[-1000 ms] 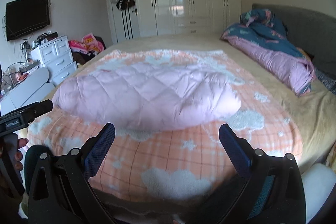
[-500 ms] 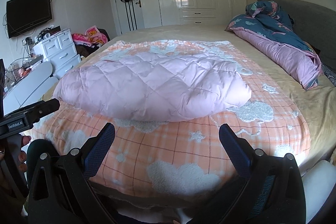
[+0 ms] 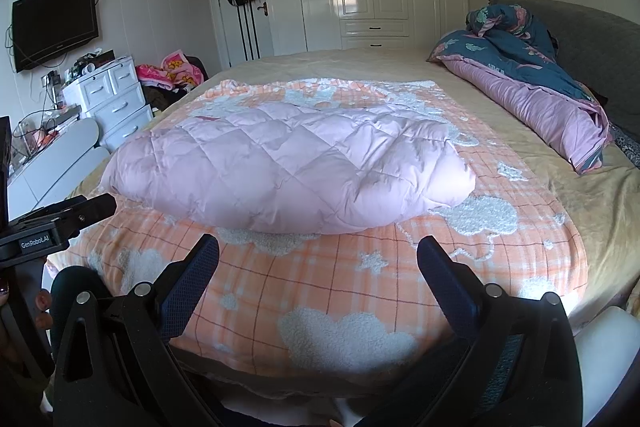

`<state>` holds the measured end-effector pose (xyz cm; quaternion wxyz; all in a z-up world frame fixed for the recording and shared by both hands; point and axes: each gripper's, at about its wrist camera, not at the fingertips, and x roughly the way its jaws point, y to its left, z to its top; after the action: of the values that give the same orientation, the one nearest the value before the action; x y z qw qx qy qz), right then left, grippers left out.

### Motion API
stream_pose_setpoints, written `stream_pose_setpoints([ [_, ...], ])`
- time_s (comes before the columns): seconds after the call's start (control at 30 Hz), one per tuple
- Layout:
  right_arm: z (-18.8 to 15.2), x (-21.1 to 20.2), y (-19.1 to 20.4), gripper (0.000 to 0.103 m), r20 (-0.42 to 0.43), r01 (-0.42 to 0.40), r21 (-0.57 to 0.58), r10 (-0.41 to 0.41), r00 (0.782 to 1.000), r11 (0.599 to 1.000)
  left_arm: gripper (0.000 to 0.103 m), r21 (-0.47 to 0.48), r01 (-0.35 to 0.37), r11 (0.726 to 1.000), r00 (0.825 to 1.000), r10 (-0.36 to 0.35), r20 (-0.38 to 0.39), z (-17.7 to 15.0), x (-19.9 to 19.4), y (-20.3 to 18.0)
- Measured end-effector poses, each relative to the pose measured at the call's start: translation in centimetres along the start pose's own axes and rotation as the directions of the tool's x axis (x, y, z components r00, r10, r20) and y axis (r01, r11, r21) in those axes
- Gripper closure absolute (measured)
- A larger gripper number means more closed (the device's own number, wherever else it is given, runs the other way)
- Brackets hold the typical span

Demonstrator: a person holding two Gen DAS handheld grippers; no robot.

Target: Fold large clothes

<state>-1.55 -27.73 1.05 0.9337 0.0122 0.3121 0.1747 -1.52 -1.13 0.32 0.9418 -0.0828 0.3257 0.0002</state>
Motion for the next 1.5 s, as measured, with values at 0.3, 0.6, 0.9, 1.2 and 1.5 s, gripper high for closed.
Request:
stream_pose_setpoints([
  [0.3,0.02,-0.11,-0.01,0.004,0.001,0.001,-0.001,-0.001,1.0,1.0,0.009,-0.001,0.0,1.0,1.0,0.0,-0.002,0.01,-0.04,-0.05],
  [0.6,0.02,-0.09,0.05,0.004,0.001,0.001,-0.001,-0.001,1.0,1.0,0.009,-0.001,-0.003,1.0,1.0,0.003,0.003,0.04,-0.11,-0.04],
  [0.9,0.08,-0.16,0.07,0.004,0.0,0.001,-0.001,-0.001,1.0,1.0,0.009,-0.001,-0.004,1.0,1.0,0.004,0.002,-0.02,-0.21,-0.01],
  [1.2,0.14,-0.21,0.12,0.004,0.0,0.001,-0.005,-0.001,1.0,1.0,0.009,0.001,-0.008,1.0,1.0,0.008,0.009,-0.03,-0.38,0.08],
  [1.5,0.24,-0.32,0.25,0.004,0.002,0.002,-0.007,-0.002,1.0,1.0,0.009,-0.002,-0.014,1.0,1.0,0.014,0.011,0.06,-0.6,0.29],
])
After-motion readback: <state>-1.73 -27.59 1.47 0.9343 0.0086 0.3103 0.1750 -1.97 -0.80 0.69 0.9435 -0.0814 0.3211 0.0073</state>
